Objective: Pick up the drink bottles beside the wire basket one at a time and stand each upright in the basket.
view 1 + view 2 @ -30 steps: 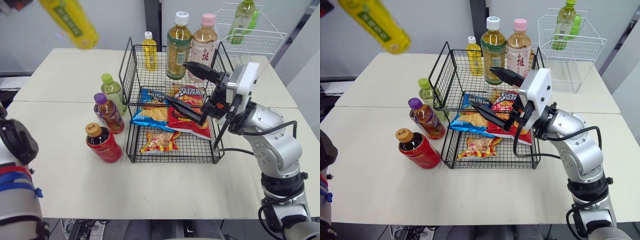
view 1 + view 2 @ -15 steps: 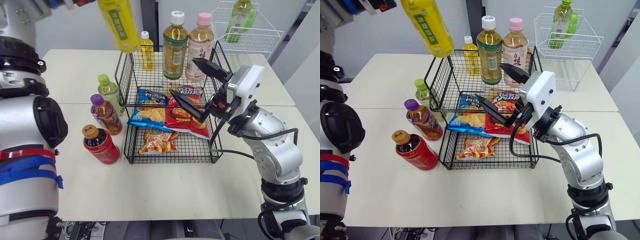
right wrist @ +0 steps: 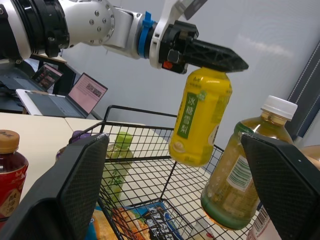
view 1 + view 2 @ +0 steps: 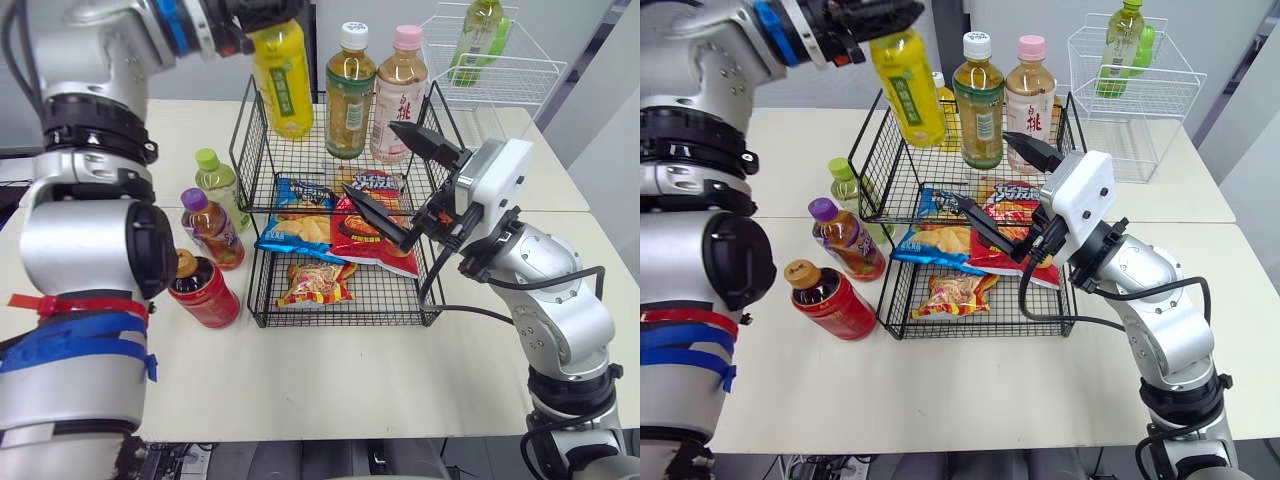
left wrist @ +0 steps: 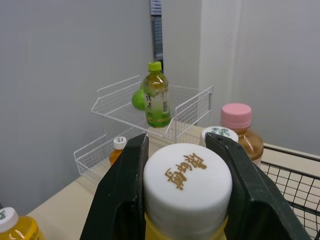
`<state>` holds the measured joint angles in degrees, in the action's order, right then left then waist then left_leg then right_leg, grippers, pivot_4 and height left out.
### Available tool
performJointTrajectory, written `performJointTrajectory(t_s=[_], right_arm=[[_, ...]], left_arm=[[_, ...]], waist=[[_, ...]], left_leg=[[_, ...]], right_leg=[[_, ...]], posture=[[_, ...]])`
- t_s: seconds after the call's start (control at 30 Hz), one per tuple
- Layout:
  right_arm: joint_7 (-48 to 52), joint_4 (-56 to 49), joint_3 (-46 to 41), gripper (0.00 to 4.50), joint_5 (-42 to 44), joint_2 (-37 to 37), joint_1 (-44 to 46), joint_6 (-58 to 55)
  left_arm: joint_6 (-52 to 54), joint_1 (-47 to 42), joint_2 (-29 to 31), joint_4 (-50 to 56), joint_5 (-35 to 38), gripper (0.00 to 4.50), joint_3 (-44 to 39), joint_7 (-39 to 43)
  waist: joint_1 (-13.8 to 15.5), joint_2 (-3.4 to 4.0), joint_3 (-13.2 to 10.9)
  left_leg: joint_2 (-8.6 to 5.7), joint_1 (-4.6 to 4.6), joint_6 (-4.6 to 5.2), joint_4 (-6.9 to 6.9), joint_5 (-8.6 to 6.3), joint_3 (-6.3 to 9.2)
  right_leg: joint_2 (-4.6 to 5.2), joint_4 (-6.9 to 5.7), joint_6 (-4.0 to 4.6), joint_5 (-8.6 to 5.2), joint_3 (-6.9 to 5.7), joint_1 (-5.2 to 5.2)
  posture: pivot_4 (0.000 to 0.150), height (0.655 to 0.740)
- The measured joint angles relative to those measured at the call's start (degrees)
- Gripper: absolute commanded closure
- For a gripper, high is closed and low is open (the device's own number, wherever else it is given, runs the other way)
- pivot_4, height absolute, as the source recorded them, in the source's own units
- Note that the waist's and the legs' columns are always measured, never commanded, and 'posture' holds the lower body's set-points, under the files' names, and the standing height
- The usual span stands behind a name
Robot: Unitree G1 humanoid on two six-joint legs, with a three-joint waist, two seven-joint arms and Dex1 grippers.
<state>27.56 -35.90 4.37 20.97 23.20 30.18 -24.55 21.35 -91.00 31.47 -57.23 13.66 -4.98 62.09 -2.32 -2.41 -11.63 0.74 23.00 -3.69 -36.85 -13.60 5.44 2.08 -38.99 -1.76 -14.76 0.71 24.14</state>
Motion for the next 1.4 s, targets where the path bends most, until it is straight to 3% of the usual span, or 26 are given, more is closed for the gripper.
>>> performJointTrajectory(t_s=[0.27,0.53,0.6,0.77,1.03,1.27,1.4], right_arm=[[-0.48,-0.11,-0.04,0.00,-0.04,0.50,0.01,-0.93],[-0.58,-0.13,-0.05,0.00,-0.03,0.58,0.01,-1.23],[-0.57,-0.14,-0.05,0.00,-0.03,0.59,0.01,-1.26],[-0.04,-0.11,-0.04,0.00,0.11,0.85,0.03,-1.26],[5.40,3.75,-0.53,0.00,3.04,1.53,1.52,-1.03],[17.49,11.29,-0.71,0.00,10.70,2.24,5.78,-1.02],[25.05,15.26,0.22,0.00,13.69,3.08,8.37,-1.05]], left_arm=[[-5.63,1.48,-3.02,-3.00,-1.38,3.10,0.08,-2.98],[-7.35,1.17,-3.13,-4.36,-1.40,0.49,-0.52,-4.48],[-7.27,1.09,-2.77,-4.44,-1.35,0.04,-0.98,-4.67],[-5.51,1.39,-0.54,-3.28,-0.84,0.04,-1.91,-3.12],[1.90,13.88,10.77,13.89,3.42,0.04,-7.15,-1.57],[18.30,38.48,22.63,41.38,11.88,0.04,-20.42,-5.39],[25.70,57.27,24.58,54.40,15.85,0.04,-32.55,-7.00]], waist=[[-0.02,0.01,0.00],[-0.02,0.01,0.00],[-0.02,0.01,0.01],[-0.08,0.01,0.01],[-1.03,0.03,0.02],[-1.37,0.04,0.01],[-1.02,0.05,0.01]], left_leg=[[-0.01,-0.03,0.00,0.00,0.00,-0.02],[-0.01,-0.03,0.00,-0.01,0.00,-0.02],[-0.01,-0.03,0.00,-0.01,0.00,-0.02],[-0.01,-0.03,0.00,-0.01,0.00,-0.02],[0.04,-0.08,0.00,0.00,0.01,0.00],[0.08,-0.14,0.00,0.01,0.00,-0.04],[0.09,-0.17,0.00,-0.01,0.00,-0.02]], right_leg=[[0.00,-0.03,0.00,0.00,0.03,-0.01],[0.00,-0.03,0.00,0.00,0.03,-0.02],[0.00,-0.03,0.00,0.00,0.02,-0.02],[0.00,-0.03,0.00,0.00,0.03,-0.02],[-0.03,-0.07,0.01,0.01,0.04,-0.02],[-0.03,-0.06,0.01,0.01,0.13,-0.04],[-0.02,-0.07,0.02,0.01,0.11,-0.09]], posture=[[0.150,0.7400],[0.150,0.7400],[0.150,0.7400],[0.150,0.7400],[0.150,0.7400],[0.150,0.7400],[0.150,0.7400]])
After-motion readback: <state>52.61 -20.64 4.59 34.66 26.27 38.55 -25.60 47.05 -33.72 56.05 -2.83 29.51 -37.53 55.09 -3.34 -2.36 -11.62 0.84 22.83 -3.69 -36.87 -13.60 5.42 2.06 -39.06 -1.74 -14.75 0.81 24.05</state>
